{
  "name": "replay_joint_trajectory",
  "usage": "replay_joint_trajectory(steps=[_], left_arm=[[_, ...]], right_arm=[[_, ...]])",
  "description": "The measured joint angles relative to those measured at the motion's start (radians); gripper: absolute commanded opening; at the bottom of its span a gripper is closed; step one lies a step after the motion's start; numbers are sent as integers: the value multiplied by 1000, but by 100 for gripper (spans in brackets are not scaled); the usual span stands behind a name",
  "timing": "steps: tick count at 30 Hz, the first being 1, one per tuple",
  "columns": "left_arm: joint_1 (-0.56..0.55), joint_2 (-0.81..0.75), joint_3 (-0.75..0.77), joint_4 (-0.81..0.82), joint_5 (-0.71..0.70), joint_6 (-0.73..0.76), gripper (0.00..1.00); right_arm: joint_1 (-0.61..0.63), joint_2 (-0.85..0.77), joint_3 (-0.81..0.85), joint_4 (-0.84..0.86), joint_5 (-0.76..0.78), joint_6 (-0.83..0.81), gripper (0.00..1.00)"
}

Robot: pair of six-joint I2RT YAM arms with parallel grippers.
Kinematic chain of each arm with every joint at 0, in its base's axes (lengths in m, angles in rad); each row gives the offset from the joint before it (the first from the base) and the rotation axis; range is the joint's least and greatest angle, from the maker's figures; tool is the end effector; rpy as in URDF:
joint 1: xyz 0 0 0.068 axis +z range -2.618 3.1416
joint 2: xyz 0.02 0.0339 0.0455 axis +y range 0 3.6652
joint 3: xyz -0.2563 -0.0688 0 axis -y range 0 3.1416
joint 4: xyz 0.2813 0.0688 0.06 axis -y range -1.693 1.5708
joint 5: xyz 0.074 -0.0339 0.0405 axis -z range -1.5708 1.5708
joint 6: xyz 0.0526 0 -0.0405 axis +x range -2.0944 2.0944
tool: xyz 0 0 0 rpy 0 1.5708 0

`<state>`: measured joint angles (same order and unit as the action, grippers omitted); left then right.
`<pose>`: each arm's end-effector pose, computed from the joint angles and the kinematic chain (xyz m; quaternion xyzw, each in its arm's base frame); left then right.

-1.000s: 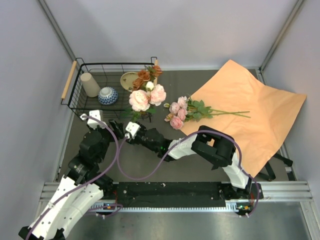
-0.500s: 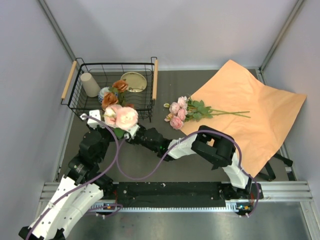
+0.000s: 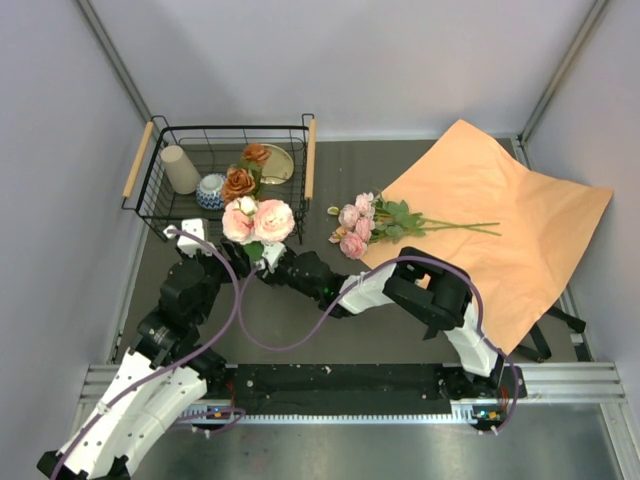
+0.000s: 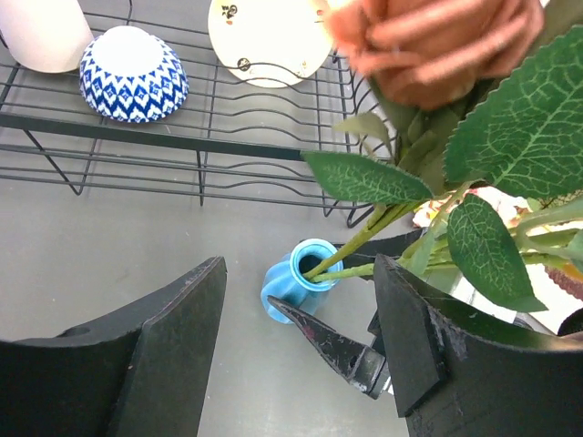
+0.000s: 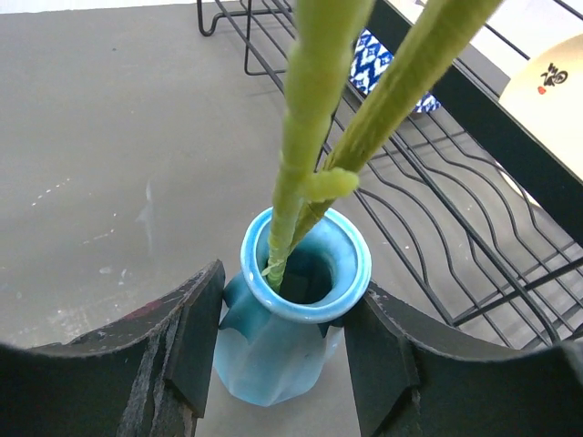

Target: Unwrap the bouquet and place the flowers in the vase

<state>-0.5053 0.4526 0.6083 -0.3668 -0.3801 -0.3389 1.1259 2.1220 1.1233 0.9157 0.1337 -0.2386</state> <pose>0.1654 -0.0692 0.3027 -0.0549 0.7709 -0.1189 0.6234 0.2141 0.4327 0.1174 -0.4278 0.5984 0.2456 0.6313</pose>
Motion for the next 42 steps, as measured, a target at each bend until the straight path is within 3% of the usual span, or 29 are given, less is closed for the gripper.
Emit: replay_joint_trajectory(steps=[17, 32, 42], left_arm=[[0, 4, 0, 0, 21, 0, 73], [0, 7, 9, -11, 24, 2, 86], [0, -46, 47, -64, 16, -3, 87]], right_arm=[[-18, 0, -18, -11, -24, 32, 60], [-18, 0, -21, -23, -18, 34, 79], [-18, 0, -56, -21, 11, 58, 88]])
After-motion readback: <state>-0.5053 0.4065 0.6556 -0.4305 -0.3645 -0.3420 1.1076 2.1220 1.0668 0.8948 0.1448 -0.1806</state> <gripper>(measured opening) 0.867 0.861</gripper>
